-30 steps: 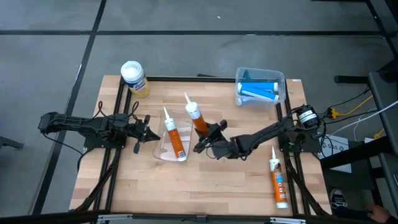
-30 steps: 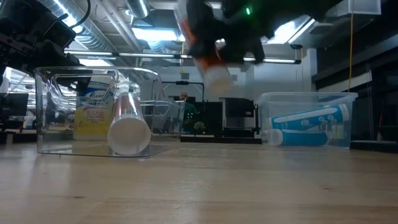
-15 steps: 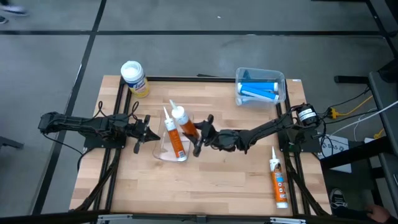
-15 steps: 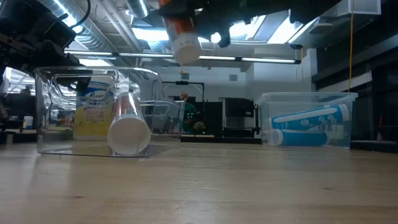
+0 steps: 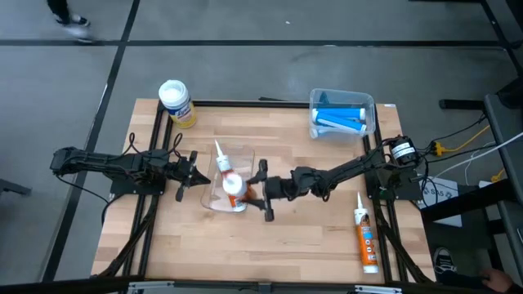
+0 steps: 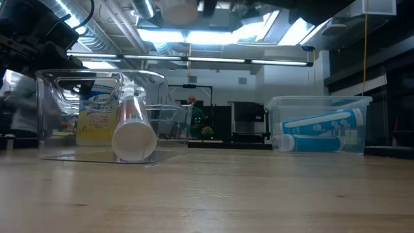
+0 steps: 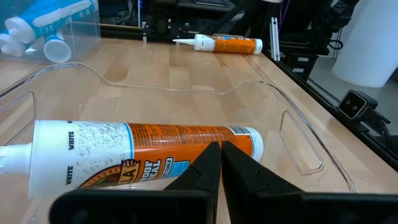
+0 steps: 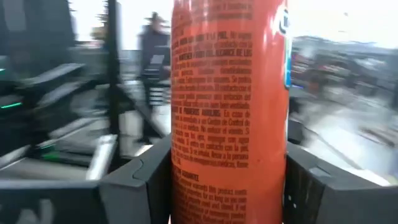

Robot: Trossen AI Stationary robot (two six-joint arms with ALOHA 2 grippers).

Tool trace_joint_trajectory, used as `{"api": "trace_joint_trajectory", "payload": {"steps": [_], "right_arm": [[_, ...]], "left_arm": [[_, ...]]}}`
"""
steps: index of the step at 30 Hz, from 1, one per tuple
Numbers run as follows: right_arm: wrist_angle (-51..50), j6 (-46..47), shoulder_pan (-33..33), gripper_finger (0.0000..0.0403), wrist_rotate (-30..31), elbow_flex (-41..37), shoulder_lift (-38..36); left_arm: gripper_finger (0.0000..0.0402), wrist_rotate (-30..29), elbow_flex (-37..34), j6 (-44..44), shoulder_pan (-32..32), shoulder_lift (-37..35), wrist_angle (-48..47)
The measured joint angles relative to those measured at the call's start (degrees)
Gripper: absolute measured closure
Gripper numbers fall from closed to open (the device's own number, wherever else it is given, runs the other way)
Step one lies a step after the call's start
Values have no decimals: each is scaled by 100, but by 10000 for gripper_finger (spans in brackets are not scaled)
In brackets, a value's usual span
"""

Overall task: Pick & place silicon tubes, Sealant and Lysol wipes
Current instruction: Put the top orange sealant into the transparent bin

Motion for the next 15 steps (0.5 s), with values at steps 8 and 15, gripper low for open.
{"api": "trace_joint_trajectory", "payload": {"steps": [8, 15], "right_arm": [[156, -109, 6, 193, -1272, 0, 0], [153, 73, -122, 193, -1155, 0, 0]], "left_arm": [[393, 0, 0, 1, -2, -2, -1], [389, 0, 0, 1, -1, -1, -2]]}}
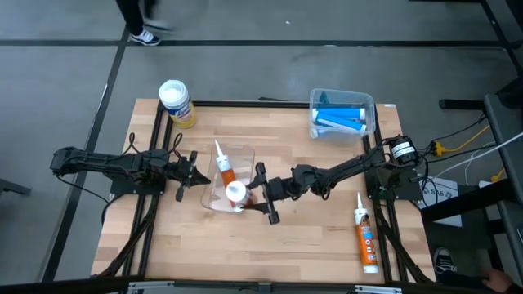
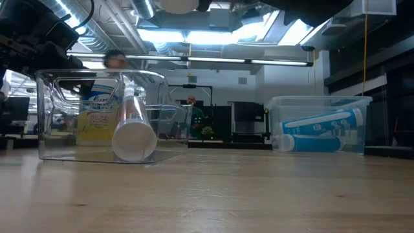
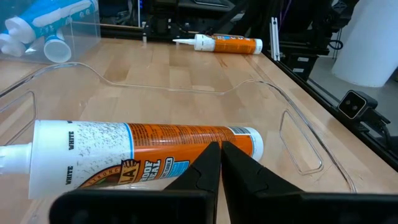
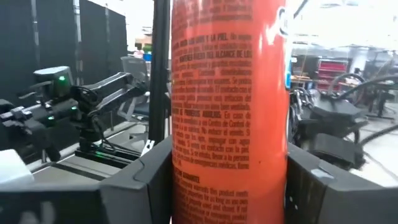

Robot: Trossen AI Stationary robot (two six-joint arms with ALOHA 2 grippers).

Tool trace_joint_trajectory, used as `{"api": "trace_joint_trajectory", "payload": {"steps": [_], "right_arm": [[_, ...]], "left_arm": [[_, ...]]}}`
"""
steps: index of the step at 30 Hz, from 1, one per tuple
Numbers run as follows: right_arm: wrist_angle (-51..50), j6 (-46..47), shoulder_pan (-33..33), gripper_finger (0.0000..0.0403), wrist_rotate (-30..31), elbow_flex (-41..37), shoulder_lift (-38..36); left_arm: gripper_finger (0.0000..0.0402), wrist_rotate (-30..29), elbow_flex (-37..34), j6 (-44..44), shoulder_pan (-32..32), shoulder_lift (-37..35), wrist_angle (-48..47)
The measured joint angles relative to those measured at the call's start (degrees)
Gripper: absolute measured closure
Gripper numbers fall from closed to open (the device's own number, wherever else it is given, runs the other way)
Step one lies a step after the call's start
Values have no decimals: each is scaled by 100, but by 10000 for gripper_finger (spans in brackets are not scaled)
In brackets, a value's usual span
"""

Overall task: Pick & place silicon tubes, Sealant and Lysol wipes
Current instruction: Put the top orange sealant into the transparent bin

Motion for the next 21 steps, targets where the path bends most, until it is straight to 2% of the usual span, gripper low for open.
{"api": "trace_joint_trajectory", "payload": {"steps": [3, 11, 21], "right_arm": [[-50, 12, -9, 193, 377, 0, 0], [-436, 369, -37, 193, 2048, 0, 0], [-889, 744, -35, 193, 4434, 0, 0]], "left_arm": [[392, 0, 0, 1, 1, 1, 2], [389, 0, 0, 0, 0, 1, 1], [393, 0, 0, -1, -1, -1, 0]]}}
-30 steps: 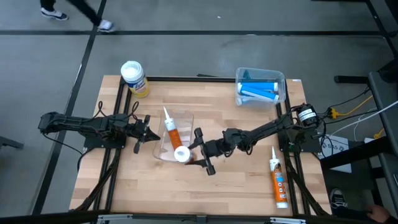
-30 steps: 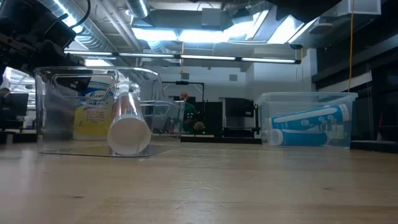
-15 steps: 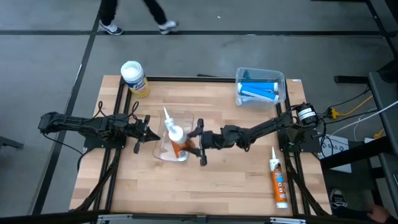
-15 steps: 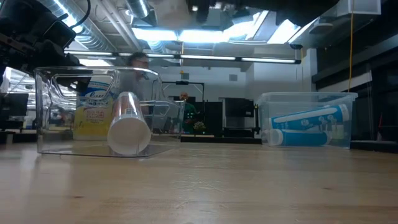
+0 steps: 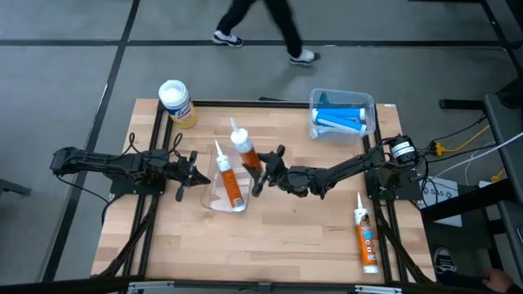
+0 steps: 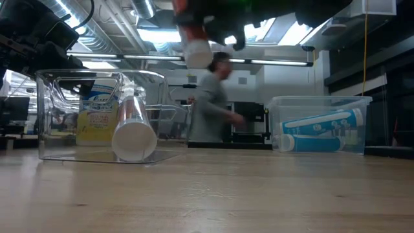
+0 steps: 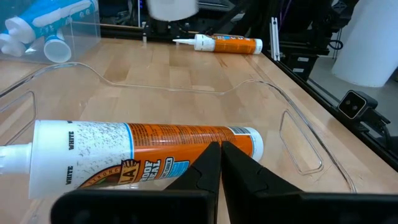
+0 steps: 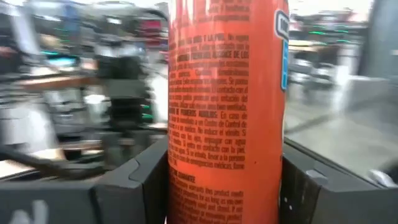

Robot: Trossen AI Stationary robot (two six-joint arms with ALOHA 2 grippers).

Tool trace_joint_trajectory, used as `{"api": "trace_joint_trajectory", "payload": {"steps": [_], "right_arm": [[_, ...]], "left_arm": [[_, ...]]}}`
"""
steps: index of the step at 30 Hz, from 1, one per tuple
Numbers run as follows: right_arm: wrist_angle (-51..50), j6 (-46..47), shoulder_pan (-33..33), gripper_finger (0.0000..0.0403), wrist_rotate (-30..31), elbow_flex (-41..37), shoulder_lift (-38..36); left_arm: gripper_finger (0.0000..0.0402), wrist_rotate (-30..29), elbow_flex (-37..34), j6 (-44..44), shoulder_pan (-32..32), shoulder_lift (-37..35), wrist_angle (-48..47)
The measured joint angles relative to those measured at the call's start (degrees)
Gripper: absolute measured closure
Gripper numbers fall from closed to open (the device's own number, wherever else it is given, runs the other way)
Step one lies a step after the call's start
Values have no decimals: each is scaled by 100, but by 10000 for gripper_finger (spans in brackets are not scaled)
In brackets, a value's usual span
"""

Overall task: Pick & place silicon tubes, Sealant and Lysol wipes
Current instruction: Put the top orange sealant into the transparent bin

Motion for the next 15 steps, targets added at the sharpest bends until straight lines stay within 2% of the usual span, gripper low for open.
{"api": "trace_joint_trajectory", "payload": {"steps": [4, 6, 15], "right_arm": [[-290, 169, 0, 193, 1053, 0, 0], [-342, 250, -13, 193, 1302, 0, 0], [-368, 1103, -93, 193, 983, 0, 0]], "left_arm": [[389, 0, 0, 1, 1, 2, 2], [389, 0, 0, 2, 1, 1, 1], [392, 0, 0, 1, 2, 2, 1]]}}
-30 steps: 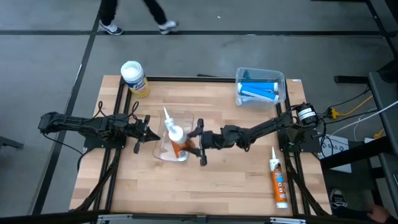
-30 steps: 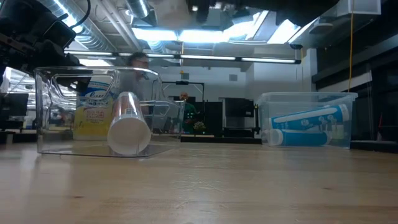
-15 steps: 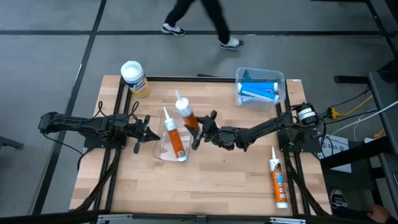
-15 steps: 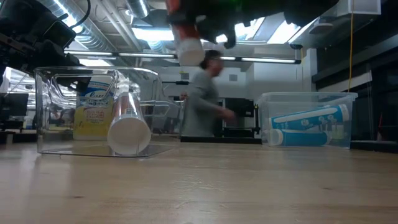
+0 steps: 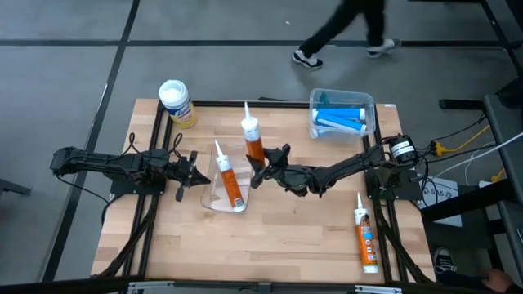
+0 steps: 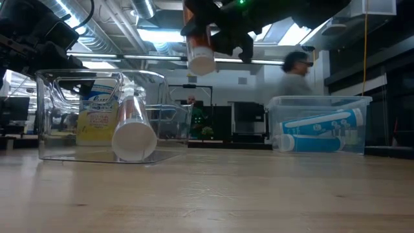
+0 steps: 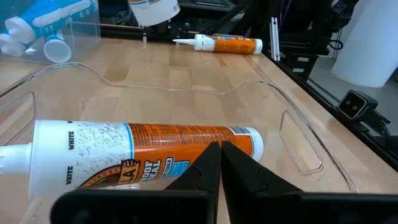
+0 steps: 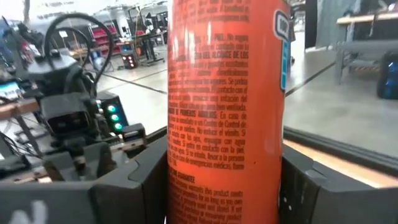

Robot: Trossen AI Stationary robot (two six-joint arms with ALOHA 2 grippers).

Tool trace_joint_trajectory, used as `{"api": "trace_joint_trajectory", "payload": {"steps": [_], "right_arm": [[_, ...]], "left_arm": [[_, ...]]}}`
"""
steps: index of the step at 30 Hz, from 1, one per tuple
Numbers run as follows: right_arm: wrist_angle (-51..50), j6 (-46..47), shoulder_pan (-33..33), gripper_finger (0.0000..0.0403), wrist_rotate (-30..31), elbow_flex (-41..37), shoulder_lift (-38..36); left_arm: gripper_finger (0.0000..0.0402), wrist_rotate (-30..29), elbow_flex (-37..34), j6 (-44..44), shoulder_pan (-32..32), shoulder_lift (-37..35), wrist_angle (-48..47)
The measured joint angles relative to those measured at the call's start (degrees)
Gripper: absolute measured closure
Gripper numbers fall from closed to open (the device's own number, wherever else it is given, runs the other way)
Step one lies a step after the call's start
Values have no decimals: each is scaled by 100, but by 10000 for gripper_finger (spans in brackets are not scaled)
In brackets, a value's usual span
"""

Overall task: Pick & place silicon tubes, Sealant and Lysol wipes
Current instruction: Put the top orange sealant into the transparent bin

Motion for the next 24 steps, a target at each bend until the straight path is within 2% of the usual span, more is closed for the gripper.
{"api": "trace_joint_trajectory", "payload": {"steps": [7, 17, 24], "right_arm": [[-353, 1018, -94, 193, -307, 48, 7], [-1159, 1304, -153, 193, -878, 1227, 684], [-1526, 1844, -209, 193, -851, 1760, 1233]], "left_arm": [[391, 0, 0, 0, -1, -1, -1], [389, 0, 0, 0, -2, 0, -1], [394, -1, 0, 0, -1, -2, 2]]}}
